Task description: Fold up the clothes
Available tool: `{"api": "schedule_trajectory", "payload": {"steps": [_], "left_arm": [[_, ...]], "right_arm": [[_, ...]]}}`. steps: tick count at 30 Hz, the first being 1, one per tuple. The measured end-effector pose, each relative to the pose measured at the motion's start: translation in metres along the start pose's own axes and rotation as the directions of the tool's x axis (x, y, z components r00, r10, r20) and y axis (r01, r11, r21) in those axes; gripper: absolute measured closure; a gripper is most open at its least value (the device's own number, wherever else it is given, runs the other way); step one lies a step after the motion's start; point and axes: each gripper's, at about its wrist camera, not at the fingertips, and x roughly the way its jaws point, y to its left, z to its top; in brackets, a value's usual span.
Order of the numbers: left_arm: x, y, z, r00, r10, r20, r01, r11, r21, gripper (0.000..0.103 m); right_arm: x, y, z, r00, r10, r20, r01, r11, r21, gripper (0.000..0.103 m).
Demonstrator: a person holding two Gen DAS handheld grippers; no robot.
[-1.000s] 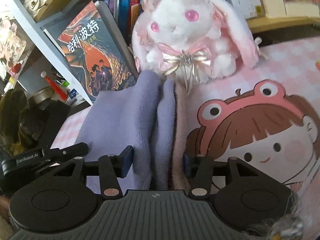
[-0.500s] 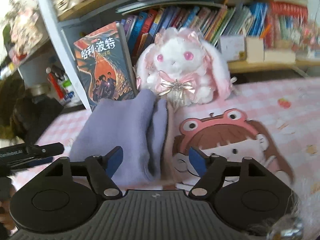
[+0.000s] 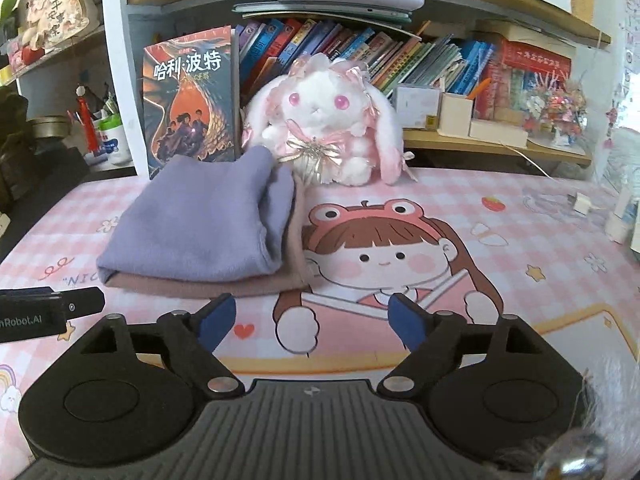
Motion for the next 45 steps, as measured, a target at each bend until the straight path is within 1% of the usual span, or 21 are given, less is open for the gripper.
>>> {"api": "schedule_trajectory", "payload": {"steps": [2,6,7,9,15,27,45], "left_arm": [[-0.003,-0.004,-0.003,1.000,0.012,0.010,-0.012,1.000,0.020,0.023],[-0.006,-0.009,-0.008,0.999,0.049,0.022,-0.050,0.998,0.037,0.010],[-0.007,-0.010,-0.009,0.998,0.056,0.022,-0.057,0.998,0.040,0.009],[-0.008,-0.011,-0.013,0.998,0.064,0.019,-0.065,0.997,0.044,0.009],[-0.009,-0.008,-0.018,0.998,0.067,-0.003,-0.067,0.997,0.035,0.004],[-0.008,-0.008,-0.022,0.997,0.072,-0.028,-0.071,0.996,0.056,0.000],[-0.005,-0.010,-0.021,0.997,0.060,-0.041,-0.058,0.997,0.051,0.000]], "right_arm": [[-0.002,0.000,-0.004,1.000,-0.002,-0.005,0.003,1.000,0.013,0.016],[-0.004,0.001,-0.010,1.000,-0.011,-0.018,0.011,1.000,0.017,0.010],[-0.004,0.002,-0.011,1.000,-0.013,-0.020,0.013,1.000,0.016,0.009],[-0.004,0.003,-0.013,1.000,-0.016,-0.024,0.016,1.000,0.011,0.005],[-0.006,0.008,-0.019,0.999,-0.018,-0.032,0.017,1.000,-0.009,0.000],[-0.001,0.012,-0.026,0.997,-0.022,-0.078,0.021,1.000,-0.014,0.000],[0.003,0.010,-0.025,0.994,-0.034,-0.101,0.034,0.999,-0.003,0.000]]}}
